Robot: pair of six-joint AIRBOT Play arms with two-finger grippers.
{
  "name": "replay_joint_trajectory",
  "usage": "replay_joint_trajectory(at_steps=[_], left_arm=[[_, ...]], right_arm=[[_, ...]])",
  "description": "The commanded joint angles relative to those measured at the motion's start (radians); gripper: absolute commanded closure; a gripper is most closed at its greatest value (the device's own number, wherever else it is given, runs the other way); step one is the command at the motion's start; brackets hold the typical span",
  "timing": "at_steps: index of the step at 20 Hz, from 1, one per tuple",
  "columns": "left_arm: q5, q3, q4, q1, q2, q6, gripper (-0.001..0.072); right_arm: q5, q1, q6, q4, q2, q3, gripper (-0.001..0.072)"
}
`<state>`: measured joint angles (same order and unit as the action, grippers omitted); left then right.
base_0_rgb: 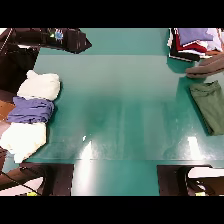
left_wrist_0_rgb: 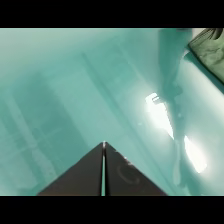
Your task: Fold the shirts.
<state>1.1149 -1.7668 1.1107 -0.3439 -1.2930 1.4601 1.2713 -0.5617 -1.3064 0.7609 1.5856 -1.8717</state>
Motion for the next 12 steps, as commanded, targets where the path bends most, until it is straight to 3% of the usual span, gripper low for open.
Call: replay_joint_trajectory(at_steps=[1, 6, 12], left_arm=[[0.009, 0.000, 0.014, 0.000, 0.000, -0.001, 0.0679], [0.020, 0.000, 0.021, 0.000, 0.000, -0.002, 0.0679], [0.054, 0.000, 0.066, 0.000, 0.000, -0.002, 0.0679]], right_arm=[[0.051, -0.014, -0.025, 0.012, -0.044, -0.033, 0.0698], [0.146, -0.006, -0.067, 0.142, -0.114, -0.014, 0.0698], [0.187, -0.014, -0.119, 0.358, -0.254, 0.224, 0.0697]])
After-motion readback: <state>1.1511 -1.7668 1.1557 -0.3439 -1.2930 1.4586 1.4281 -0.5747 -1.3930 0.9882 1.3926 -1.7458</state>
